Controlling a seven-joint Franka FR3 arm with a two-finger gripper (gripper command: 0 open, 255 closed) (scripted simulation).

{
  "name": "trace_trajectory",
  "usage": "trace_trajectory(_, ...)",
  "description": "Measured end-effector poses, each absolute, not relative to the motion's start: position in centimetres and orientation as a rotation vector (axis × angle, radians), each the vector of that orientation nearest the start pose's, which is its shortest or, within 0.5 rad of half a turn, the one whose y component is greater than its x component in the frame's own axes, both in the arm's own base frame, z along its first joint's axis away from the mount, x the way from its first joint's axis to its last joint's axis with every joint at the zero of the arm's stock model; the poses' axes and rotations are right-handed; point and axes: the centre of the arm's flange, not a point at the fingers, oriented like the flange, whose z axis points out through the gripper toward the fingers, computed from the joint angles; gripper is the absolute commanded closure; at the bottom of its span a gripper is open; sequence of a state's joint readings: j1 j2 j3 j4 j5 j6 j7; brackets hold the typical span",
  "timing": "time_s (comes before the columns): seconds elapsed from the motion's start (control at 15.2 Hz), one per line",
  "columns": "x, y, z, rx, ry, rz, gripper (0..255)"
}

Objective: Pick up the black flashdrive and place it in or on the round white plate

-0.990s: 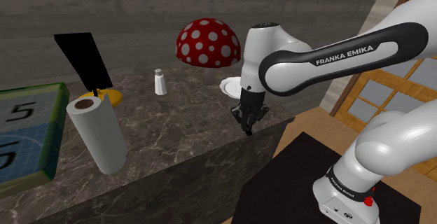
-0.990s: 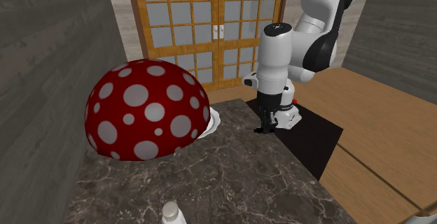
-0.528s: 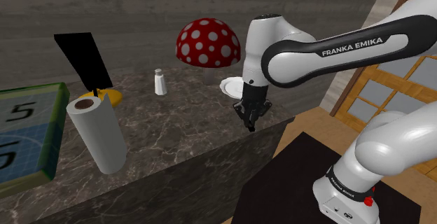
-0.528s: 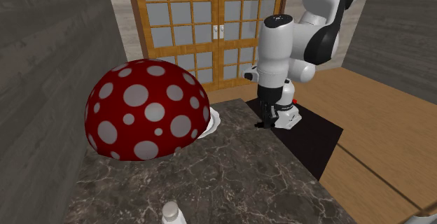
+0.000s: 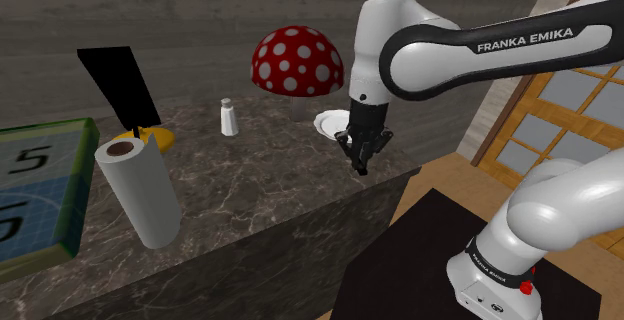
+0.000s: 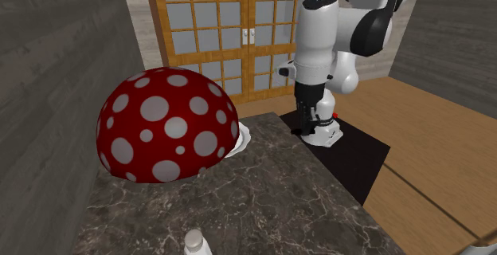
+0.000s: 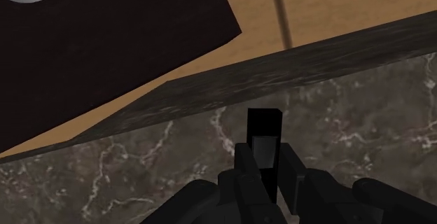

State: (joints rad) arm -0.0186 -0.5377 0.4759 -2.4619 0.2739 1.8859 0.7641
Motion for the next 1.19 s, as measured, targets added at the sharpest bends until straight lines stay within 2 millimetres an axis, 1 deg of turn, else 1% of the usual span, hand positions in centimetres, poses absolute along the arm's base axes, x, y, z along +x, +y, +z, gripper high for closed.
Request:
trace_trajectory(0.2,34.0,19.7,47.0,-3.077,0.740,0.118,255)
trace_trajectory(0.33,35.0,18.7,47.3,-3.077,0.740,0.118,255)
trace_trajectory(0.4,35.8,18.0,47.3,-3.076,0.740,0.118,255)
trace_trajectory(0.53,38.0,16.4,48.0,-3.076,0.741,0.119,255)
trace_trajectory(0.66,39.8,14.7,47.7,-3.076,0.741,0.119,255)
trace_trajectory(0.79,41.6,12.5,47.9,-3.076,0.741,0.119,255)
trace_trajectory(0.92,43.7,11.1,47.6,-3.076,0.740,0.119,255)
trace_trajectory(0.99,44.8,9.9,47.7,-3.076,0.741,0.119,255)
trace_trajectory(1.19,47.7,7.5,48.0,-3.076,0.741,0.119,255)
